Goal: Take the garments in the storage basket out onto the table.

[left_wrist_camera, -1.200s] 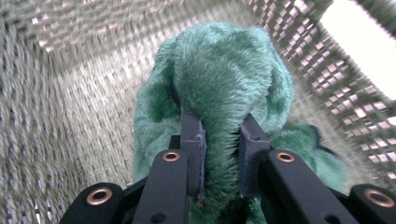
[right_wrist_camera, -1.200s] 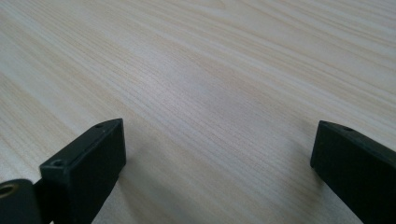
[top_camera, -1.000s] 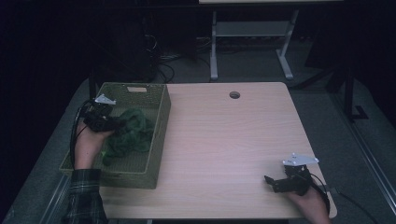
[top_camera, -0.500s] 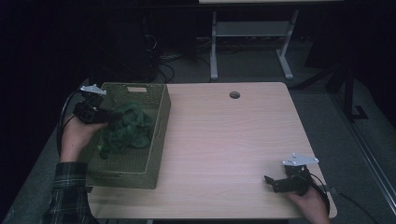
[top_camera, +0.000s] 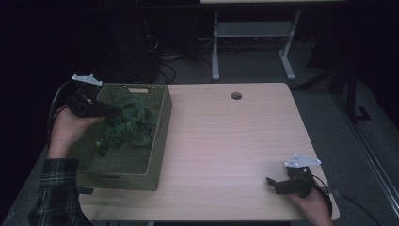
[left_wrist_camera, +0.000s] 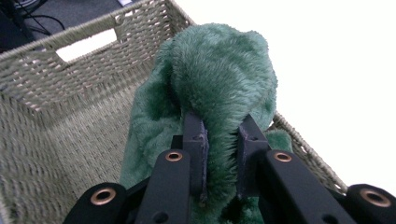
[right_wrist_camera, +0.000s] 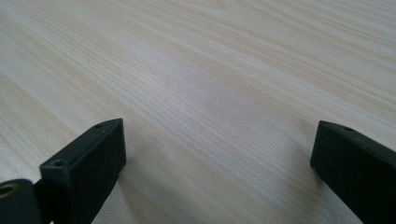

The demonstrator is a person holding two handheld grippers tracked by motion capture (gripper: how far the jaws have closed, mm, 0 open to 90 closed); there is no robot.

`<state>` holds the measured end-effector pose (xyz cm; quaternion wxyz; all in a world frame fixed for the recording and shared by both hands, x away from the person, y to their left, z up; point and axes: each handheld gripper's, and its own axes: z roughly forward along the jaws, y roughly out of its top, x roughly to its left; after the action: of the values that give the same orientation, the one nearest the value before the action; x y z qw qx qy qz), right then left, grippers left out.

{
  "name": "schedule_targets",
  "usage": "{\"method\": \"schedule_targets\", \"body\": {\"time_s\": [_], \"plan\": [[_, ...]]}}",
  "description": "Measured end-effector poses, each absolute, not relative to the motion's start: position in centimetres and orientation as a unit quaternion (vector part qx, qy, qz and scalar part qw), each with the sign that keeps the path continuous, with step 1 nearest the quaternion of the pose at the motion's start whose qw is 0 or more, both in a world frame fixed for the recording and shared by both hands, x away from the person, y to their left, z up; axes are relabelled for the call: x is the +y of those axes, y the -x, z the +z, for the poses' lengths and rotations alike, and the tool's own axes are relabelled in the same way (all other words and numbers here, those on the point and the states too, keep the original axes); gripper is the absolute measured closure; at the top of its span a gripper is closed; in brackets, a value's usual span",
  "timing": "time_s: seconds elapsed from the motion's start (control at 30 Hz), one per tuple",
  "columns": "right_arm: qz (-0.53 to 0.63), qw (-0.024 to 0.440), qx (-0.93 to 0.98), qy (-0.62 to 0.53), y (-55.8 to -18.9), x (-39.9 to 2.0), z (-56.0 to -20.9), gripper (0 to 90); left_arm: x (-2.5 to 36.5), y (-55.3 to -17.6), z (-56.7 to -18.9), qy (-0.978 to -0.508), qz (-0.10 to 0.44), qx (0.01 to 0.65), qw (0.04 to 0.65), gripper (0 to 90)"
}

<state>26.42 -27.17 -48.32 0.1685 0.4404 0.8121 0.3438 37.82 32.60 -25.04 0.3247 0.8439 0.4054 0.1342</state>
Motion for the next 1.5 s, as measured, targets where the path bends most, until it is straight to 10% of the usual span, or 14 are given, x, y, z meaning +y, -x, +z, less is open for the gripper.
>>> {"method": "schedule_targets", "body": {"time_s": [1.5], "plan": [[0.344,0.168,0.812,-0.441,-26.4,-27.2,-48.3,3.1,23.0,-36.9,-19.7,-0.867,0.11,0.288,0.391,77.8]]}}
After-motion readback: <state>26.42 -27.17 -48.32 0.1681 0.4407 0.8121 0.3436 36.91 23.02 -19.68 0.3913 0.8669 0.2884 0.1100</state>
